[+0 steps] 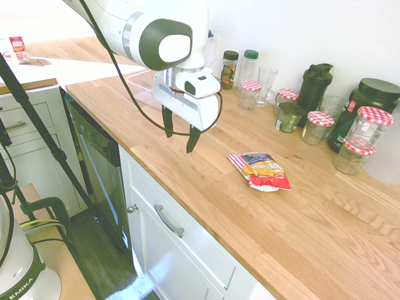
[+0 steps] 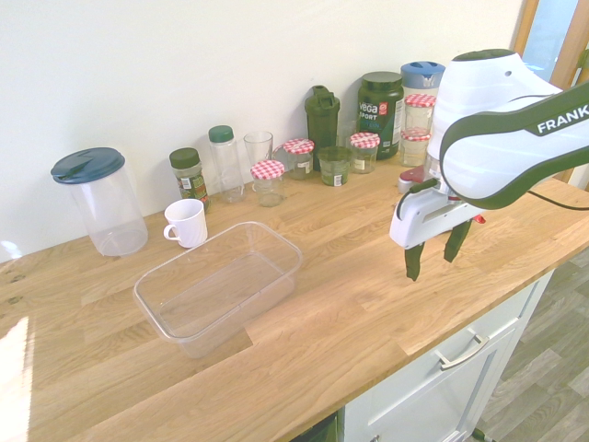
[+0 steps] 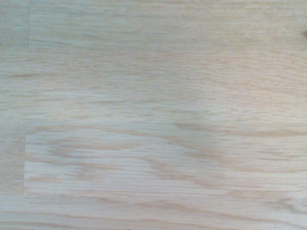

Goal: Put the chip bag into the container

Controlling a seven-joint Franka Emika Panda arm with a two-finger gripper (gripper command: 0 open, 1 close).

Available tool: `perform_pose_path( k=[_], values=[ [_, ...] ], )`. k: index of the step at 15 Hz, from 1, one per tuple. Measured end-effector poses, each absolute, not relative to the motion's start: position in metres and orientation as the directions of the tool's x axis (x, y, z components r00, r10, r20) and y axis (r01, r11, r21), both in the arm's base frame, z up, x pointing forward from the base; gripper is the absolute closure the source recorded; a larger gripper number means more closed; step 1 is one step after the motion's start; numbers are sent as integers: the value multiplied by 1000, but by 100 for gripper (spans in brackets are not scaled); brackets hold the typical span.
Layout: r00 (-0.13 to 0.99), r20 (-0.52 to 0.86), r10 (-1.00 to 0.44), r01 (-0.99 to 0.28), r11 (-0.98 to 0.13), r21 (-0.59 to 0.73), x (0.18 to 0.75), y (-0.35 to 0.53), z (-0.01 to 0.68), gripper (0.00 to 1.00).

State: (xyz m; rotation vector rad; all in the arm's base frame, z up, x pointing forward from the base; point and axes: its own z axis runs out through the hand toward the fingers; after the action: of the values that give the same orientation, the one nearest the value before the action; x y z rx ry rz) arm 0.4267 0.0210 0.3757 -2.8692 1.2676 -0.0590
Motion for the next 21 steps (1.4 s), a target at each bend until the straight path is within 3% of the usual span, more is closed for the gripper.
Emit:
perform_pose_path(
  k=[4, 13, 21],
  values=[
    [700, 69, -711, -714, -700, 12, 428, 24, 374, 0],
    [626, 370, -686, -761, -642, 97, 460, -10, 378, 0],
    [605, 446, -659, -774, -618, 136, 507, -60, 374, 0]
  ],
)
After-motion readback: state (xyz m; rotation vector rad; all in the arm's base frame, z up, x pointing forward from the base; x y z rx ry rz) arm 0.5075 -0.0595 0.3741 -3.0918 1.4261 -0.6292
